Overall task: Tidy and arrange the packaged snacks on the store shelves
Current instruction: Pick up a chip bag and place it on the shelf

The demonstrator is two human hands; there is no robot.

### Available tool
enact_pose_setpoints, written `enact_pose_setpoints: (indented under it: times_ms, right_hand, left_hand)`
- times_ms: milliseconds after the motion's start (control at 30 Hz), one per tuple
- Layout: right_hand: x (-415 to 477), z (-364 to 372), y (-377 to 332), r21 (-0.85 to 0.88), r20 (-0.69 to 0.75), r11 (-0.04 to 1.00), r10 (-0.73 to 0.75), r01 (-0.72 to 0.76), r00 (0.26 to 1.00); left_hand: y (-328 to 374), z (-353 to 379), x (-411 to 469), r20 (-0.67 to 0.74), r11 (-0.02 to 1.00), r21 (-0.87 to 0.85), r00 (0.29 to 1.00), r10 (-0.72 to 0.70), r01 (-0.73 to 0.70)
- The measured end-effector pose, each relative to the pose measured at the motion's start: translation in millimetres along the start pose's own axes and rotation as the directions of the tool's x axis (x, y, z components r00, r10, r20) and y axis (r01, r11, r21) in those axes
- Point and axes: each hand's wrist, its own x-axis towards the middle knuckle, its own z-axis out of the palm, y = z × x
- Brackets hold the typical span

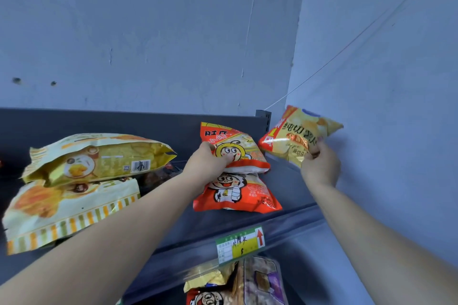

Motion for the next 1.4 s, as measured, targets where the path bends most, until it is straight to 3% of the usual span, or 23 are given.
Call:
enact_pose_setpoints:
  times_ms: [133, 267, 367, 567, 833, 933, 1100, 1233, 1400]
  right_hand:
    - [-16.7, -17.9, -34.6, 0.092, -0.151, 0.966, -0.226, 0.242, 0.962]
    - [-53.9, -34.0, -79.7, 0.189, -0.168, 0.889, -0.388, 0.416, 0.906]
    - [-92.9, -39.5, -105.8, 0.244, -0.132, 0.854, -0.44, 0.459, 0.888]
    - [-170.0, -33.0, -144.1, 0.412, 0.038, 0.801, -0.491, 0.434, 0.87]
    - [-252.8, -33.3, -190.3, 0.604, 0.348, 0.763, -0.513, 0.231, 0.784]
    - [-271.8, -35.9, -214.7, 0.701, 0.415, 0.71, -0.477, 0.061, 0.775]
    - [-311.0, -34.8, -237.7, 0.726, 0.638, 0.638, -0.489, -0.254, 0.595]
    - [-343.6, -42.6, -258.9, 0.725, 0.683, 0.573, -0.524, -0.382, 0.509]
    - [-383.5, -50.0, -297.0, 0.719, 0.693, 0.487, -0.551, -0.496, 0.464]
  left_hand:
    - [-2.1, -12.8, -11.9, -0.001, 0.999, 0.027, 0.999, 0.046, -0.046]
    - [7.1, -40.9, -35.6, -0.148, 0.984, -0.031, 0.974, 0.169, -0.175]
    - [15.2, -74.1, -61.3, -0.226, 0.955, -0.161, 0.951, 0.211, -0.25]
    - [-2.2, -143.3, -120.5, -0.213, 0.869, -0.421, 0.959, 0.185, -0.261]
    - [-52.5, -224.3, -186.2, -0.42, 0.825, -0.506, 0.907, 0.018, -0.251]
    - [-67.1, -246.3, -214.3, -0.476, 0.816, -0.512, 0.88, -0.011, -0.267]
    - [-85.8, -272.1, -263.3, -0.565, 0.814, -0.519, 0.819, -0.099, -0.26]
    - [-99.2, -291.9, -306.1, -0.602, 0.839, -0.492, 0.787, -0.136, -0.231]
    - [-123.1, -319.0, -363.5, -0.627, 0.869, -0.464, 0.757, -0.184, -0.174]
